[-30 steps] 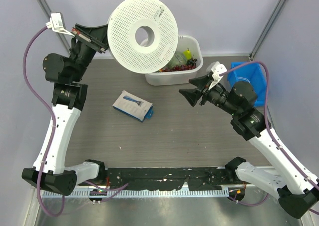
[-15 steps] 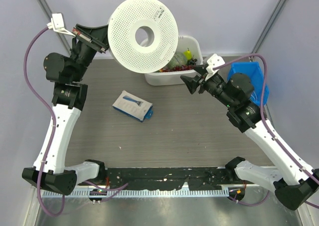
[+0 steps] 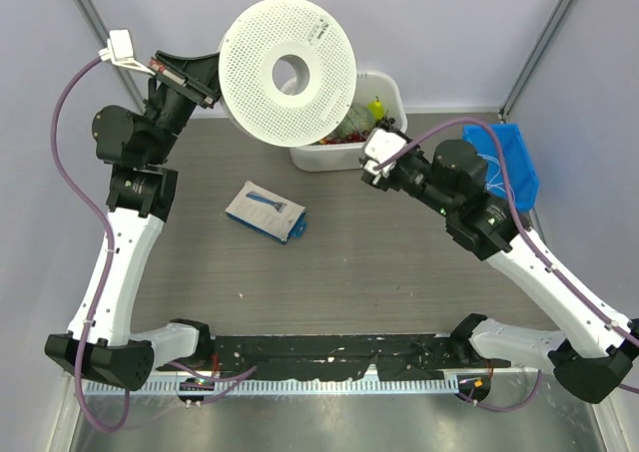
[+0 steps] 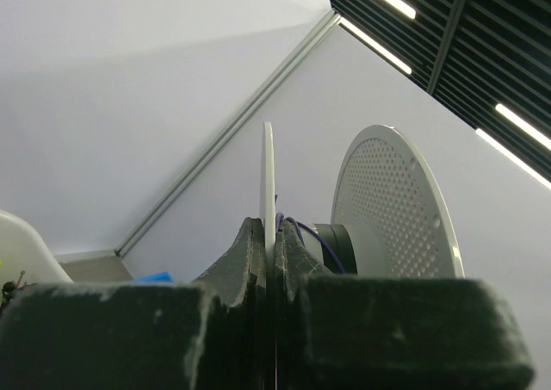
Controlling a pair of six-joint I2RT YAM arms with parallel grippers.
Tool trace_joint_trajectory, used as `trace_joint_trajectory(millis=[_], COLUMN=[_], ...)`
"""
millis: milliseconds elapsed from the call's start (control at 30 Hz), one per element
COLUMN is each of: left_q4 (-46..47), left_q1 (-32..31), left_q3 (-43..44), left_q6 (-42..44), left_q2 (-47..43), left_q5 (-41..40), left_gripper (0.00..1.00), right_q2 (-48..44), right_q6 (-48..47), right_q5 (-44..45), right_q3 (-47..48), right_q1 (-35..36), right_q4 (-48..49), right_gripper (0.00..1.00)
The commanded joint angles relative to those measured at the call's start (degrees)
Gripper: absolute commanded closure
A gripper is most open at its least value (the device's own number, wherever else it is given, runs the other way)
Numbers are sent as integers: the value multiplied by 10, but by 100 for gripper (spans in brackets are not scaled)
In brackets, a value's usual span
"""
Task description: Wrap the cables
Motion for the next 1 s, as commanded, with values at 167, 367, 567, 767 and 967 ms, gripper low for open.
trace_joint_trajectory(millis=[167, 367, 567, 767, 967], left_q4=[43, 46, 45, 46, 59], left_q1=[4, 4, 3, 1, -1], left_q3=[-9, -10, -18, -30, -37], left_q6=[-16, -21, -23, -29, -30], left_q2=[-21, -29, -43, -50, -58], left_q5=[-14, 13, 41, 46, 61], left_gripper=[100, 100, 100, 100, 100], right_q2=[-82, -153, -180, -166, -141], right_q6=[-186, -192, -166, -164, -164], right_q5=[116, 19, -16, -46, -33], right_q3=[-106, -192, -197, -169, -156], right_q1=[89, 89, 86, 77, 66], right_q4=[98, 231, 223, 174, 163], right_gripper=[49, 52, 56, 59, 61])
